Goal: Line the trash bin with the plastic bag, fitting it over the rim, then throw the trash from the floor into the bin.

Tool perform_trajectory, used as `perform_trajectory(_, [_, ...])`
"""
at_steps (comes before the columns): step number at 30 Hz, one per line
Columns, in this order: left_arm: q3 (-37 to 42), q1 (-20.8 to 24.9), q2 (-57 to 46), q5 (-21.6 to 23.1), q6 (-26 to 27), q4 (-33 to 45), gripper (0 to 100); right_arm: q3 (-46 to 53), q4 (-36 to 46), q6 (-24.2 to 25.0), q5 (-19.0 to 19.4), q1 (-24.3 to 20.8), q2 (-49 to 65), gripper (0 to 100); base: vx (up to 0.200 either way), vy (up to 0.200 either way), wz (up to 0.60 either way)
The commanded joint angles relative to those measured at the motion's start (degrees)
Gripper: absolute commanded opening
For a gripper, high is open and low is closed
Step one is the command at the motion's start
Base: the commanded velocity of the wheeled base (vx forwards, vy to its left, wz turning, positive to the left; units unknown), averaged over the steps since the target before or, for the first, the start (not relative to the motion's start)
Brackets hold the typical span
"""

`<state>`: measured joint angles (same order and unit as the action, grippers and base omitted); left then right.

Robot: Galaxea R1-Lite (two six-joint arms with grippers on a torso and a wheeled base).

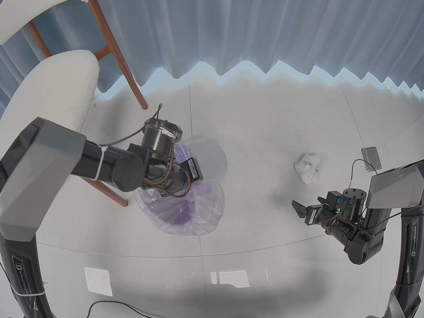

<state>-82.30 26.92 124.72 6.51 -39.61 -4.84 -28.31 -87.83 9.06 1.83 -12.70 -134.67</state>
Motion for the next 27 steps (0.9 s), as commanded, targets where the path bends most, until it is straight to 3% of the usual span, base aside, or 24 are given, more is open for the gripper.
perform_trajectory(1, [-12.27, 0.07, -7.12, 1.84, 3.92, 17.50, 0, 0.09, -1.55, 0.26, 0.02, -0.66, -0.95, 100, 0.000, 0.000, 0.00])
perform_trajectory(3, [-14.64, -0.11, -6.68, 1.84, 6.03, 23.56, 0, 0.27, -1.55, 0.17, 0.02, -0.74, -0.95, 100, 0.000, 0.000, 0.00])
perform_trajectory(7, [-15.44, 0.15, -5.01, 1.22, 6.82, 27.95, 0, 0.27, -1.55, 0.26, 0.02, -0.74, -1.03, 100, 0.000, 0.000, 0.00])
perform_trajectory(25, [-15.61, 4.46, 2.54, -4.40, 6.91, 26.81, 0, 0.01, -1.55, 0.26, 0.02, -0.74, -1.03, 100, 0.000, 0.000, 0.00])
perform_trajectory(26, [-15.61, 4.46, 2.90, -4.40, 6.74, 26.81, 100, 0.01, -1.55, 0.26, 0.02, -0.74, -1.03, 100, 0.000, 0.000, 0.00])
perform_trajectory(27, [-15.70, 4.46, 3.25, -4.40, 6.74, 26.72, 100, 0.01, -1.55, 0.26, 0.02, -0.74, -1.03, 100, 0.000, 0.000, 0.00])
